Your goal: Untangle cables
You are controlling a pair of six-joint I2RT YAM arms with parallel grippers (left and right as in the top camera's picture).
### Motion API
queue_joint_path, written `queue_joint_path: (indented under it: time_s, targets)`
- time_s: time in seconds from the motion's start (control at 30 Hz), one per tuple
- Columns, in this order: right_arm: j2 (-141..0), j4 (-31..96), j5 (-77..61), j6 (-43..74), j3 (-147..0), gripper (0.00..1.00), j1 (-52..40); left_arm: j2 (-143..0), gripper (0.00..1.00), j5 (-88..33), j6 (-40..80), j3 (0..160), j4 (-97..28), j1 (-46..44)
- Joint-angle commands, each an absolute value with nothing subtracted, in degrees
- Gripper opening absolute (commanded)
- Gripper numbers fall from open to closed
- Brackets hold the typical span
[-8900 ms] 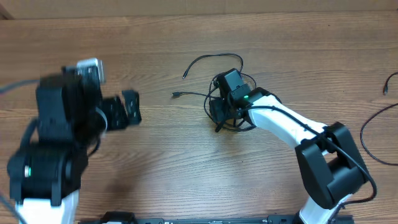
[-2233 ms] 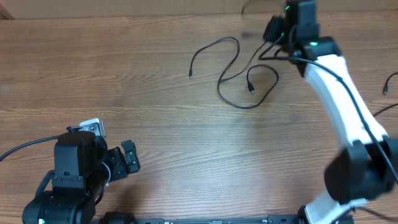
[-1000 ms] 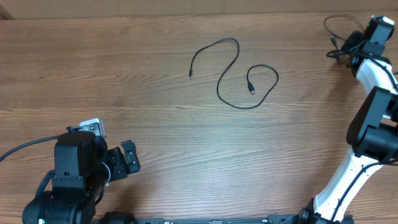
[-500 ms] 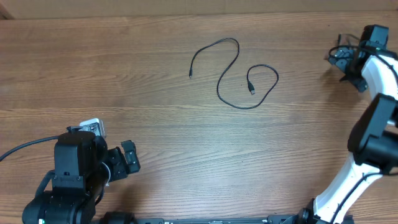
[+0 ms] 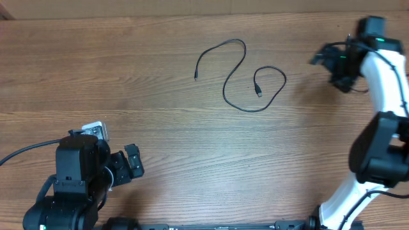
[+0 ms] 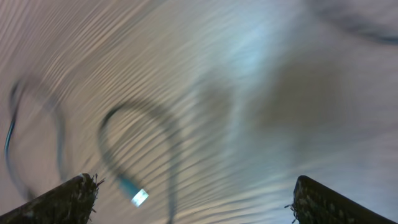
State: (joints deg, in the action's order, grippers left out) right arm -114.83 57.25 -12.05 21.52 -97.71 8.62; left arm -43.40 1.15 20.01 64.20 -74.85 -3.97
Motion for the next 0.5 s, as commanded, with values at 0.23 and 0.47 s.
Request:
queue_joint_path:
  time_s: [0.23, 0.47]
  targets:
    - [-115.2, 44.2, -5.8, 15.0, -92.8, 1.0, -9.8, -43.4, 1.0, 1.7, 21.0, 64.8, -74.8, -3.4]
    - [-115.7, 33.3, 3.2, 19.9, -90.0, 0.99, -18.8, -43.4, 1.0, 1.7, 21.0, 64.8, -74.8, -3.4]
